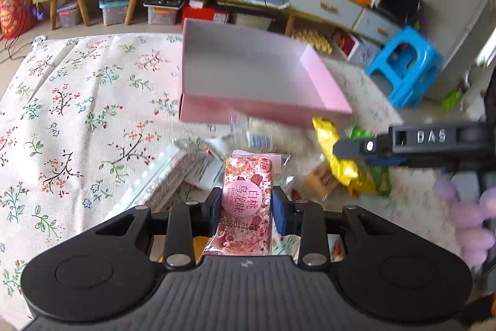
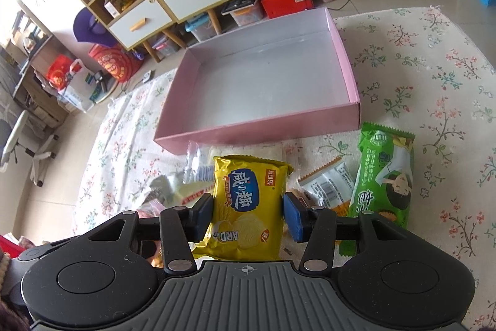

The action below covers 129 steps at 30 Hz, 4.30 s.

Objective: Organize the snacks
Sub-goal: 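Carry both packets into the pink box and open both tools to release them, then lift both open tools out of the pink box back over the pile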

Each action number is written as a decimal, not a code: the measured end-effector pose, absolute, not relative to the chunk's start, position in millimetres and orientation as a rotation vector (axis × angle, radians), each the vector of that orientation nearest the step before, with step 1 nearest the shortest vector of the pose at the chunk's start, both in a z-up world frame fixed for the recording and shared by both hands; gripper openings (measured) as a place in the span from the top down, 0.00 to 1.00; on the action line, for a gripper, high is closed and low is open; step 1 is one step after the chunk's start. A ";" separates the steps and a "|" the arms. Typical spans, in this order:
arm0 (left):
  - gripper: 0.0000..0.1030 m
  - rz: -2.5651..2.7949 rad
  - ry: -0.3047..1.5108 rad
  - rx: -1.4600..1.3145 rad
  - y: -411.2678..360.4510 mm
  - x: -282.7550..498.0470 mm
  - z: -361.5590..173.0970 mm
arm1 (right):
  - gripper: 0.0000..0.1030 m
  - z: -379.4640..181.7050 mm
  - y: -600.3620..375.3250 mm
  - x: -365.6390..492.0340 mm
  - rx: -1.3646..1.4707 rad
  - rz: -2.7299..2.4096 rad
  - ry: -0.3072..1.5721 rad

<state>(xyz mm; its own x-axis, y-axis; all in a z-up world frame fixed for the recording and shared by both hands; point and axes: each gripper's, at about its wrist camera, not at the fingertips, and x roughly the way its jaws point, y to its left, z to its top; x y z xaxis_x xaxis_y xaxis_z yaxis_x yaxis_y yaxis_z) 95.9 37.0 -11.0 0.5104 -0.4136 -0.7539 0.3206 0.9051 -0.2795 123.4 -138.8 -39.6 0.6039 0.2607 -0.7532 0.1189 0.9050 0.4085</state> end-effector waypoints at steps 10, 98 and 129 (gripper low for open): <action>0.71 -0.383 0.855 -0.135 28.6 146.1 7.7 | 0.53 -15.3 -156.5 158.2 0.467 0.085 0.856; 0.01 -0.199 0.792 0.236 11.6 126.0 7.2 | 0.09 5.6 -170.5 138.2 0.335 0.010 0.742; 0.02 -0.331 0.895 0.118 53.9 5.0 -43.9 | 0.08 -71.1 -134.6 51.4 0.306 0.041 1.055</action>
